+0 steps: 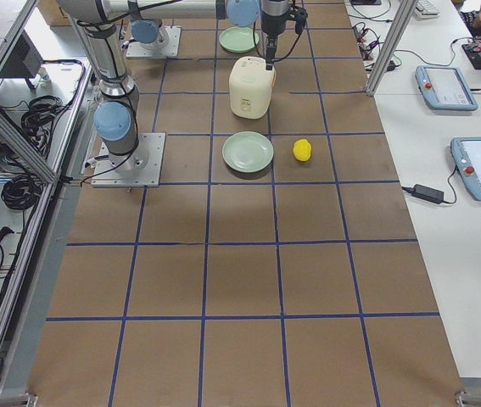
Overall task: Press rice cooker button
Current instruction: 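Move the right gripper down toward the green button on the rice cooker lid, then press the green lid button down with the closed right gripper, then lift the right gripper away from the cooker as the lid pops open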
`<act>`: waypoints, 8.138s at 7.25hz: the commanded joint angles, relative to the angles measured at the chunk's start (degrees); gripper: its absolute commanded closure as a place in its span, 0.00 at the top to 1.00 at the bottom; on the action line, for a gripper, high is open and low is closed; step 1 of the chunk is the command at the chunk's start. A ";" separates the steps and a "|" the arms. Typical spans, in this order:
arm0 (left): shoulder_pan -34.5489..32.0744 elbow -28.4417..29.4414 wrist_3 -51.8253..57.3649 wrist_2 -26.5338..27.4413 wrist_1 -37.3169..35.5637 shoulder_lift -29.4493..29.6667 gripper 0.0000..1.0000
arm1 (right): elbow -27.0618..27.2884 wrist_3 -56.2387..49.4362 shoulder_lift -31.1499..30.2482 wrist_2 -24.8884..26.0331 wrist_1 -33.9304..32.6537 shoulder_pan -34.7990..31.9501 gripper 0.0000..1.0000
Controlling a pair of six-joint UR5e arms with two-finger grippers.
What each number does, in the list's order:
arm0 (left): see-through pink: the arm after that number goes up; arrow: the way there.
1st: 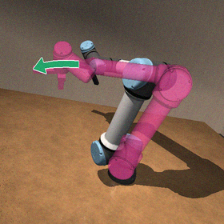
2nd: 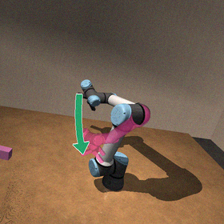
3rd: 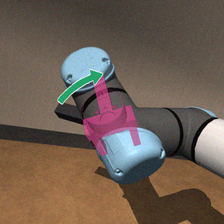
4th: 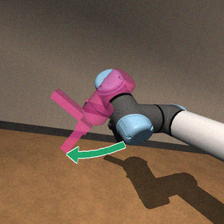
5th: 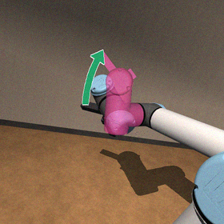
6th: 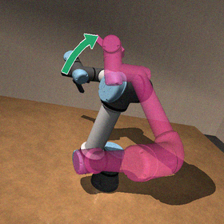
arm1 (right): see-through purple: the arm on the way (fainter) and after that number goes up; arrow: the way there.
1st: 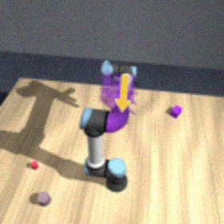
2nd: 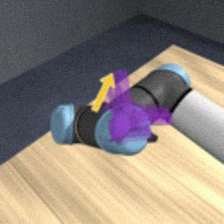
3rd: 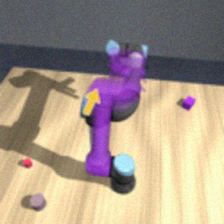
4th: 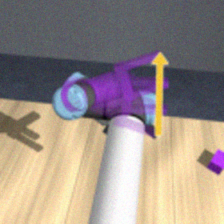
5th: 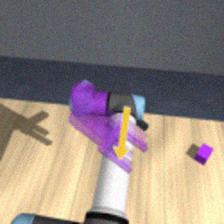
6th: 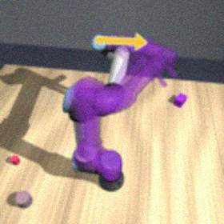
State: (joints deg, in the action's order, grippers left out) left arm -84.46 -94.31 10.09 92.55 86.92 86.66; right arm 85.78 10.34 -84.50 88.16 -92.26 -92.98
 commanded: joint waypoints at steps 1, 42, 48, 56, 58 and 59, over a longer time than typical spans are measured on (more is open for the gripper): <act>0.00 0.00 0.01 0.00 0.00 0.00 1.00 | 0.01 -0.05 0.04 -0.01 0.06 -0.01 1.00; 0.00 0.00 -0.08 0.00 0.00 0.00 1.00 | 13.13 8.47 -1.63 -2.66 -6.37 -5.19 0.17; 0.00 0.00 0.01 0.00 0.00 0.00 1.00 | -4.48 2.33 4.78 7.02 4.90 -4.40 0.37; 0.00 0.00 -0.08 0.00 0.00 0.00 1.00 | -3.26 0.04 -0.15 2.01 2.96 -4.14 1.00; 0.00 0.00 0.01 0.00 0.00 0.00 1.00 | 0.35 0.21 -1.36 1.75 2.18 -2.91 1.00; 0.00 0.00 0.01 0.00 0.00 0.00 1.00 | 0.53 -0.31 -1.19 2.19 1.91 -2.21 1.00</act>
State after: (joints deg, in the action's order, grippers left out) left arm -84.46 -94.31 10.08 92.55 86.92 86.66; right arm 85.49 10.42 -85.61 90.05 -89.92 -95.99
